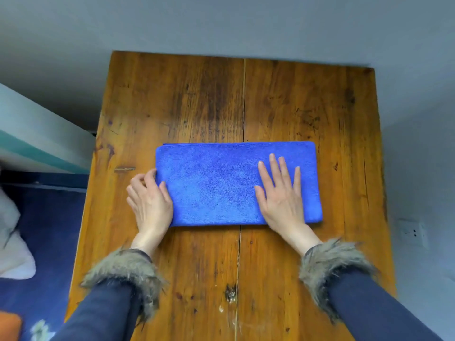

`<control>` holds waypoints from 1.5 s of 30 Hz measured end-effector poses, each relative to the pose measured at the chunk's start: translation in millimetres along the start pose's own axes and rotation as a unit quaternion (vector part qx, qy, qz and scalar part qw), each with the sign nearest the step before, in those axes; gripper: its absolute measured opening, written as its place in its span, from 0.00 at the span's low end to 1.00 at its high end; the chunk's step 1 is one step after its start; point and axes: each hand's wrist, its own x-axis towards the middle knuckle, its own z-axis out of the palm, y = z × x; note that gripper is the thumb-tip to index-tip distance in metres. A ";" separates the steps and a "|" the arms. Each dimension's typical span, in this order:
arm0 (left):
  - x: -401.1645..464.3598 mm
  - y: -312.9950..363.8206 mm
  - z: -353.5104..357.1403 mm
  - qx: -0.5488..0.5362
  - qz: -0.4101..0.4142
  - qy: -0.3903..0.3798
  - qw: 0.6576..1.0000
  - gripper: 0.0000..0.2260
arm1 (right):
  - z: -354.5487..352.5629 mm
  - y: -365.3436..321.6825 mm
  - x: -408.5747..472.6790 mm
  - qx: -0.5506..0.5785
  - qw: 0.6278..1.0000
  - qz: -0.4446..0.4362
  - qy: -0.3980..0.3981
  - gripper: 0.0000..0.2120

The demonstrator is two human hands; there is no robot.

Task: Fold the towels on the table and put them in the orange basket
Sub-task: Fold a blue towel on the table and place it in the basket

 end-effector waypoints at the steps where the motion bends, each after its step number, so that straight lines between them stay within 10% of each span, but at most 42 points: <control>1: -1.8 2.0 -1.2 -0.001 -0.027 -0.005 1.000 0.16 | 3.7 -10.1 -3.6 0.001 1.000 -0.015 -0.004 0.26; 17: 33.0 -2.0 -28.7 -0.126 -0.114 -0.174 0.970 0.10 | 24.0 -52.0 -22.9 -0.015 0.999 0.019 -0.046 0.28; 22: 43.5 -17.7 -51.4 -0.400 -0.238 -0.288 0.837 0.16 | 24.1 -70.1 -32.5 -0.015 0.998 0.044 -0.053 0.28; 26: 42.9 -7.9 -65.7 -0.445 -0.253 -0.321 0.797 0.13 | 18.9 -73.6 -29.5 0.003 0.995 0.045 -0.087 0.29; 34: 8.7 71.2 -95.5 -0.462 -0.155 -0.283 0.826 0.08 | -29.5 -41.2 -36.6 0.353 0.925 0.137 -0.019 0.19; 45: -70.8 204.2 -8.9 -0.266 0.008 -0.280 0.922 0.10 | -44.1 43.3 -79.6 0.545 0.762 0.349 -0.011 0.09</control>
